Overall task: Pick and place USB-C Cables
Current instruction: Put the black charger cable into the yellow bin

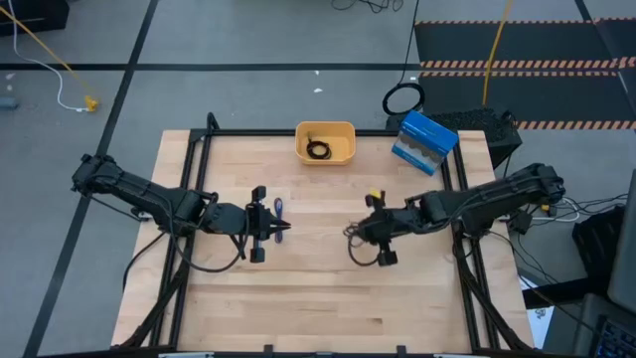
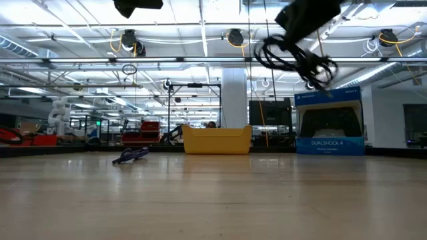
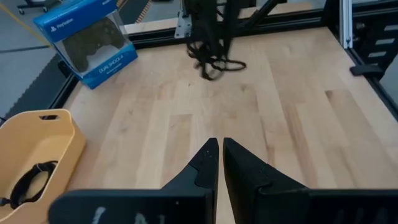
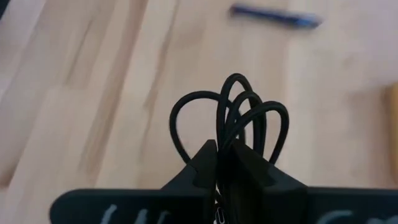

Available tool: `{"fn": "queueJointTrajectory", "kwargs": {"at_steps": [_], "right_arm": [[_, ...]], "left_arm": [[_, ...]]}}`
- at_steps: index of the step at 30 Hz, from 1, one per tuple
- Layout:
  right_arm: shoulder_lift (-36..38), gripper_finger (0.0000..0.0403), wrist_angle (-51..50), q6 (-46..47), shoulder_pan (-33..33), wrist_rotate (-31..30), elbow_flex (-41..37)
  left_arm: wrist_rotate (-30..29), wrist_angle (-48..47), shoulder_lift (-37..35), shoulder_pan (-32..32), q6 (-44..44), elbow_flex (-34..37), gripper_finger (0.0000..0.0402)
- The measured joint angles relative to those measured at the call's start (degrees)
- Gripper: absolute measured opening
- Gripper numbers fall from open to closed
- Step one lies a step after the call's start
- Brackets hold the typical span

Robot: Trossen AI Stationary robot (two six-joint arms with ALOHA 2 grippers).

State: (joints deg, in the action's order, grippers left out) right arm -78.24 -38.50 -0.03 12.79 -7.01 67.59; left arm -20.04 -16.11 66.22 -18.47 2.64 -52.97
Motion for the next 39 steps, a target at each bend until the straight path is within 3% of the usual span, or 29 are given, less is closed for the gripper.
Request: {"fn": "queueJointTrajectory", "kwargs": {"at_steps": [8,19,24,33,39], "right_arm": [[0.0,0.0016,6.6,-7.7,-8.2,-0.9,3.1],[-0.1,0.0016,12.8,-11.5,-21.3,-0.3,8.9],[-1.5,0.0016,18.0,-15.6,-25.0,5.9,12.3],[-9.2,0.0017,18.7,-21.6,-31.2,7.3,19.9],[-14.0,0.0017,21.3,-17.7,-37.0,7.3,20.3]], "left_arm": [[0.0,-1.6,0.0,0.6,0.5,0.0,0.0026],[0.0,-3.8,0.0,0.6,2.0,0.0,0.0026],[0.0,-3.8,0.0,0.6,3.7,0.0,0.0026],[0.0,-3.5,0.0,0.4,6.5,0.0,0.0026],[0.0,-3.4,0.0,0.4,6.9,0.0,0.0026]]}}
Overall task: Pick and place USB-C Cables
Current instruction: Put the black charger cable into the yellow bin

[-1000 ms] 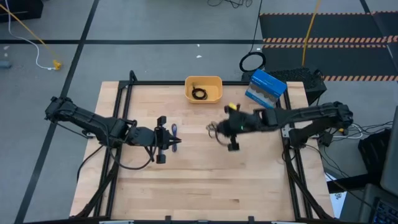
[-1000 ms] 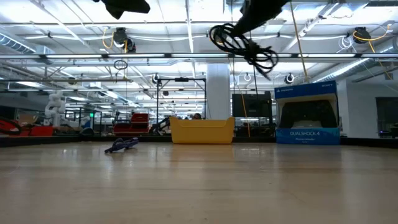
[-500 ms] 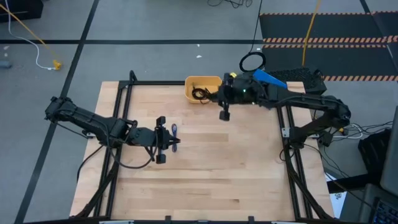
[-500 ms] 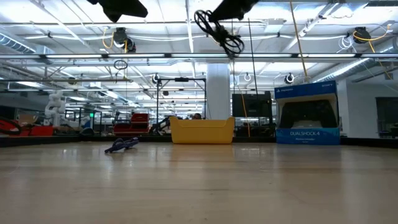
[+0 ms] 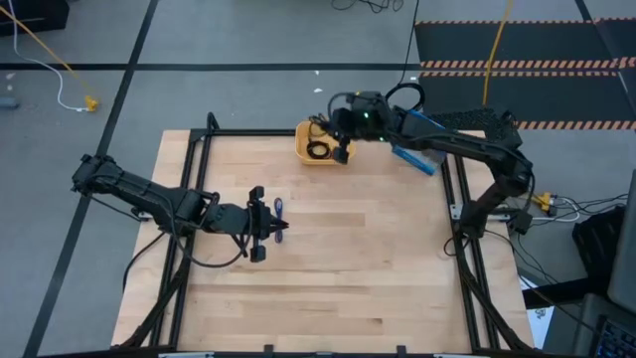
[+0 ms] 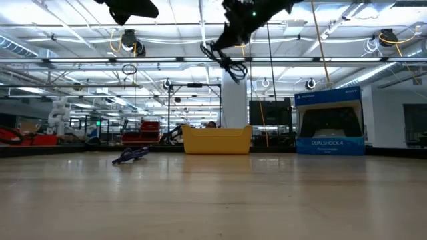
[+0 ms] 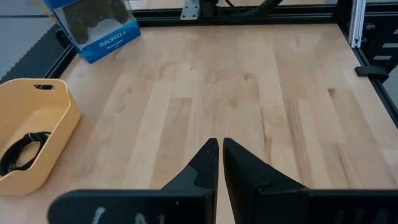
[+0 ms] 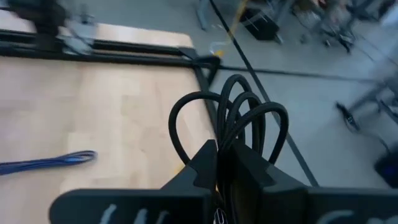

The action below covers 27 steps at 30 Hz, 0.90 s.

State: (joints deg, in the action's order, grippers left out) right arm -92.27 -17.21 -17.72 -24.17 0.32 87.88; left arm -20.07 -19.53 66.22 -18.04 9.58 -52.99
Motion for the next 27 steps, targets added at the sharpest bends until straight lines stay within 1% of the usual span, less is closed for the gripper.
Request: {"fn": "queueJointTrajectory", "kwargs": {"at_steps": [4,9,15,21,27], "right_arm": [[-2.5,0.0017,0.3,1.5,-3.5,0.2,0.0],[-6.7,0.0017,0.5,4.2,-6.9,6.0,0.0],[-11.7,0.0018,2.6,6.2,-9.2,8.8,0.0],[-14.8,0.0018,2.8,7.3,-9.7,9.0,0.0],[-17.9,0.0018,2.8,8.5,-10.0,9.0,0.0]], "left_arm": [[-0.1,0.2,0.0,0.0,0.0,0.0,0.0026],[-1.0,0.2,0.0,0.0,-0.3,0.0,0.0026],[-1.1,0.9,0.0,0.2,-3.1,0.0,0.0026],[-1.1,3.6,0.0,1.6,-4.9,0.0,0.0026],[-1.1,3.6,0.0,3.0,-5.4,0.0,0.0026]]}}
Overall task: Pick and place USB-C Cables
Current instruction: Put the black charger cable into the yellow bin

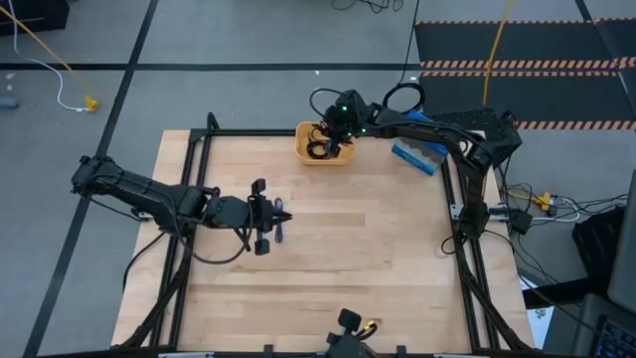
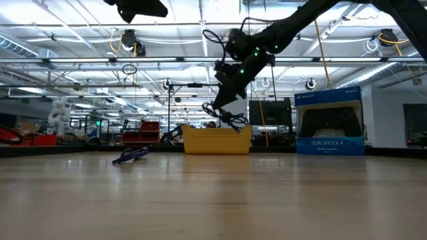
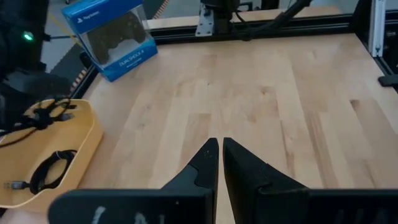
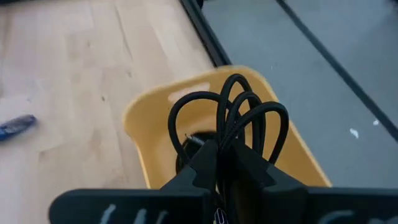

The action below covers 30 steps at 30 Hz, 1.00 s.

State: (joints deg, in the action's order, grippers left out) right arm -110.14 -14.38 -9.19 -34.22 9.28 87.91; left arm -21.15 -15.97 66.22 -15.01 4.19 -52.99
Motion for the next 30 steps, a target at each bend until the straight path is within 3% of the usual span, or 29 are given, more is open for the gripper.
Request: {"fn": "queueJointTrajectory", "kwargs": {"at_steps": [30], "right_arm": [[-4.1,0.0035,4.3,3.9,-1.4,-1.7,-0.9]], "left_arm": [[0.0,-0.1,0.0,0.5,0.1,0.0,0.0026]]}}
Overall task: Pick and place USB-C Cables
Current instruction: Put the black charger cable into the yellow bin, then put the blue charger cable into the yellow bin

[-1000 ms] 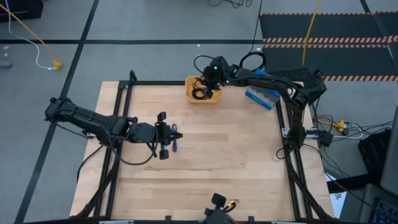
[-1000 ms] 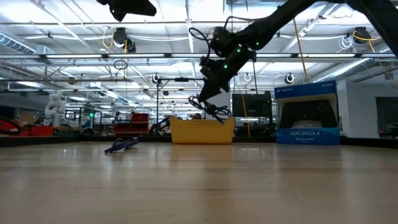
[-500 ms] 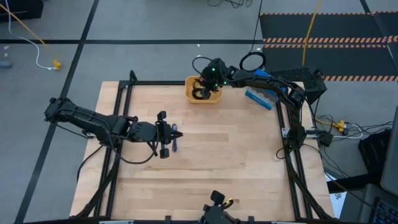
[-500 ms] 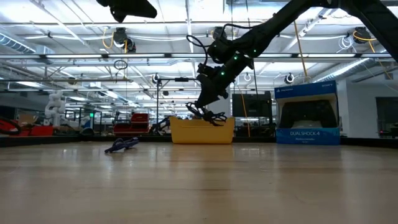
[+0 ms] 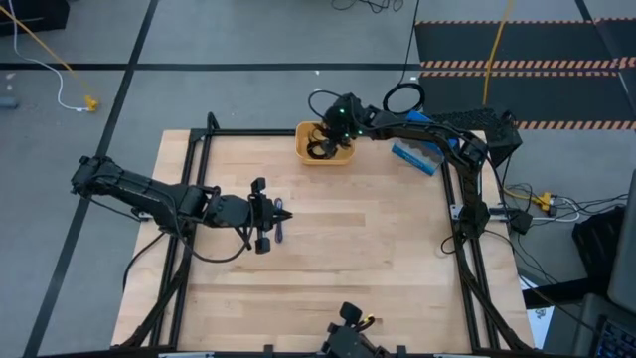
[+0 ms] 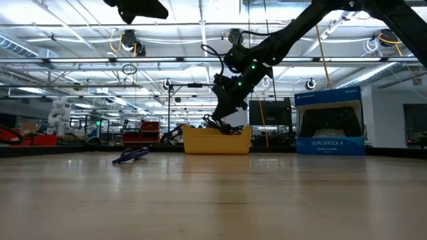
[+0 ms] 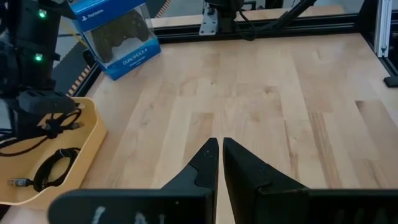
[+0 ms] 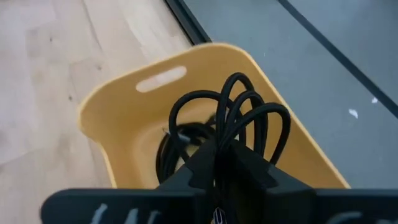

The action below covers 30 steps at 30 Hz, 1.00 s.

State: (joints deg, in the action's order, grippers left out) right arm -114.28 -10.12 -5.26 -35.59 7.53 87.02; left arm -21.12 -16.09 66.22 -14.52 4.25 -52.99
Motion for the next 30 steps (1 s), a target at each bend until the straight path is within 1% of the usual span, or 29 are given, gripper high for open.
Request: {"fn": "queueJointTrajectory", "kwargs": {"at_steps": [6,18,22,26,30], "right_arm": [[0.0,0.0046,2.6,0.2,-0.1,0.0,-3.1],[0.0,0.0069,4.3,0.2,0.0,0.0,-3.2],[1.5,0.0080,4.1,0.3,0.7,0.1,-3.2],[4.5,0.0092,1.0,-0.2,2.5,0.2,-3.2],[8.8,0.0099,-5.5,-2.3,4.7,0.2,-3.2]], "left_arm": [[0.0,0.0,0.0,0.0,0.0,0.0,0.0026],[0.0,0.1,0.0,0.0,0.1,0.0,0.0026],[0.0,0.1,0.0,0.0,0.0,0.0,0.0026],[0.0,0.0,0.0,0.0,0.0,0.0,0.0026],[0.0,-0.1,0.0,0.0,0.4,0.0,0.0026]]}}
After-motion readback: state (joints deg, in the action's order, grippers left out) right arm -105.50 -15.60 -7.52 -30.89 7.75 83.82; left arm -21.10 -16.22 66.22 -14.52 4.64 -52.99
